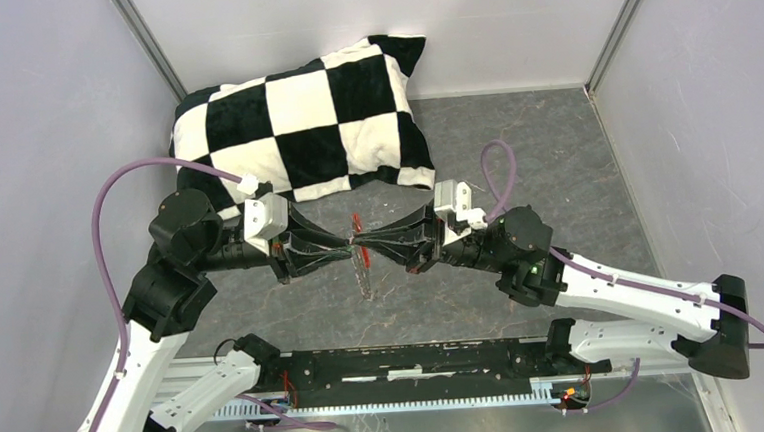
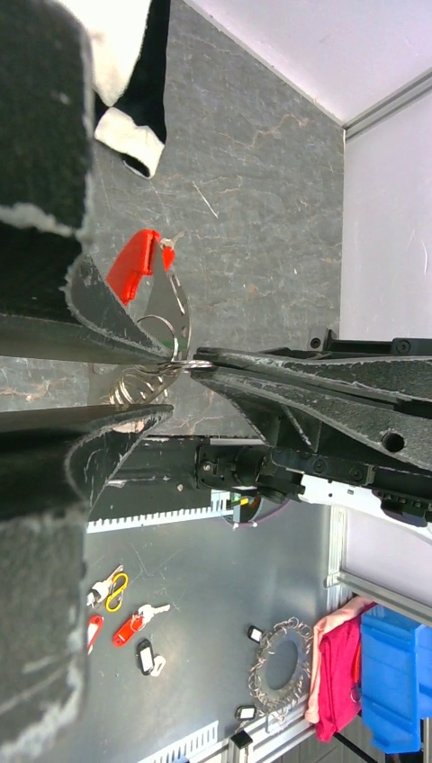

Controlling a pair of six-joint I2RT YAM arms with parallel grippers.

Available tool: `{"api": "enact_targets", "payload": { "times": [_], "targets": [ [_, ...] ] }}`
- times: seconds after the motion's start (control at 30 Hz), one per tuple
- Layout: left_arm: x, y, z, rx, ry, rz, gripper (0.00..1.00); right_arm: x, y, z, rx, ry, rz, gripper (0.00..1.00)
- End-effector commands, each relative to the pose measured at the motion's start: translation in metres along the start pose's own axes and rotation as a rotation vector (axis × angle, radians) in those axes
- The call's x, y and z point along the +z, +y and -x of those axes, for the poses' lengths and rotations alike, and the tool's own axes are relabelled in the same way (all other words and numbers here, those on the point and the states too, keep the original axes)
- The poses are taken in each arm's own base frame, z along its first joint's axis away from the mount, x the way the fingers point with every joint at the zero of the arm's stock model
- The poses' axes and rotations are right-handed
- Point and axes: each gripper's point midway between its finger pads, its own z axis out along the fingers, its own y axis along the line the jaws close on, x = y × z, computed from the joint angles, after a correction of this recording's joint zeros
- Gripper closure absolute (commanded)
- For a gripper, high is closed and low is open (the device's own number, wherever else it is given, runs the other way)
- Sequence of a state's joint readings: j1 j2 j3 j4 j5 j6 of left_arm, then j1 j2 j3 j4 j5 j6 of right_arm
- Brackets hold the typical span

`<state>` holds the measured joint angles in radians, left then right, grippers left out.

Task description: Put the keys on the keyring

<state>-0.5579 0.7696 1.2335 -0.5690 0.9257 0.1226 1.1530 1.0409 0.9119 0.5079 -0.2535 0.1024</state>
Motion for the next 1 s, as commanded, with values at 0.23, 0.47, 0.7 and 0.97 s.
{"api": "enact_targets", "payload": {
  "times": [0.23,0.47,0.7,0.97],
  "targets": [
    [-0.002,-0.007,0.012,0.025,-0.036,-0.023,0.83,0.011,0.001,0.021,-0.043,-0.058,-0.007,0.99],
    [-0.007,-0.003,-0.005,0.107,0.035,0.002,0.98,0.011,-0.004,0.013,-0.043,0.043,-0.019,0.89],
    [-0.014,0.002,-0.028,0.247,0.152,-0.019,0.98,0.004,0.014,-0.006,-0.082,0.392,0.187,0.55],
    [-0.013,0.012,-0.044,0.326,0.243,-0.059,0.98,-0.002,0.015,-0.012,-0.130,0.578,0.260,0.54]
  ]
}}
